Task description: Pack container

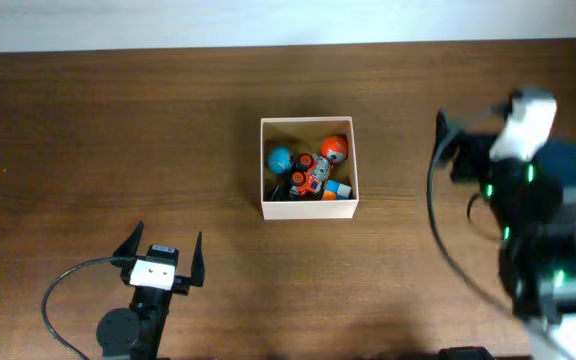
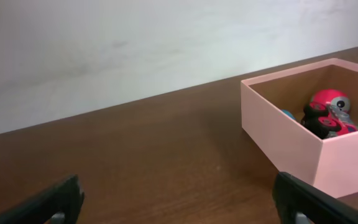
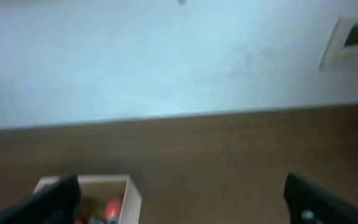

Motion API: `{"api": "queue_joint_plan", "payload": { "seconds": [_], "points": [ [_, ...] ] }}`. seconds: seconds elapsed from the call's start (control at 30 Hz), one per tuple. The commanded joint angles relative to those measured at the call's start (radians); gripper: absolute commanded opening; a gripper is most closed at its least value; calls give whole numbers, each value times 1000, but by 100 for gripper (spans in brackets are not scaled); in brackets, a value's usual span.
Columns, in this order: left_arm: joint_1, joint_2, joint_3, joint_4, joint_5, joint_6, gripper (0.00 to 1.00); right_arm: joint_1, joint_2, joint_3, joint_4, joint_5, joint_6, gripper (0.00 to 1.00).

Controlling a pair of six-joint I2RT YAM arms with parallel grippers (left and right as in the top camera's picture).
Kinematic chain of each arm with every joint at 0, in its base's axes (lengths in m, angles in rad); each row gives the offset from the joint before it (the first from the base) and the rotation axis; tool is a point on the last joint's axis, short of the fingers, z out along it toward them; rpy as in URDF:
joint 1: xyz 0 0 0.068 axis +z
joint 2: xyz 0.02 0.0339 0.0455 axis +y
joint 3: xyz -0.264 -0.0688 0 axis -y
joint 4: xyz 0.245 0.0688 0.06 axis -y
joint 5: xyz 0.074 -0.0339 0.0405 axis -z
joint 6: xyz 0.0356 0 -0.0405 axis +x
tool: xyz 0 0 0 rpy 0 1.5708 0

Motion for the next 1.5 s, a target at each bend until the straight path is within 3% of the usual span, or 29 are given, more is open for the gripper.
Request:
{"api": "queue_joint_plan", "payload": {
  "seconds": [0.0, 0.2, 0.4, 1.07, 1.47],
  "points": [
    [6, -1, -8, 0, 8, 16, 99, -2, -161, -210, 92, 13, -5, 99],
    [6, -1, -8, 0, 8, 15, 99, -2, -418, -496, 231, 11, 0, 99],
    [6, -1, -8, 0, 8, 16, 99, 0, -595, -668, 285, -6, 0, 99],
    [6, -1, -8, 0, 8, 16, 99, 6, -888, -899, 307, -7, -1, 99],
    [6, -1, -8, 0, 8, 16, 99, 6, -890, -971, 265, -2, -13, 99]
  ]
}}
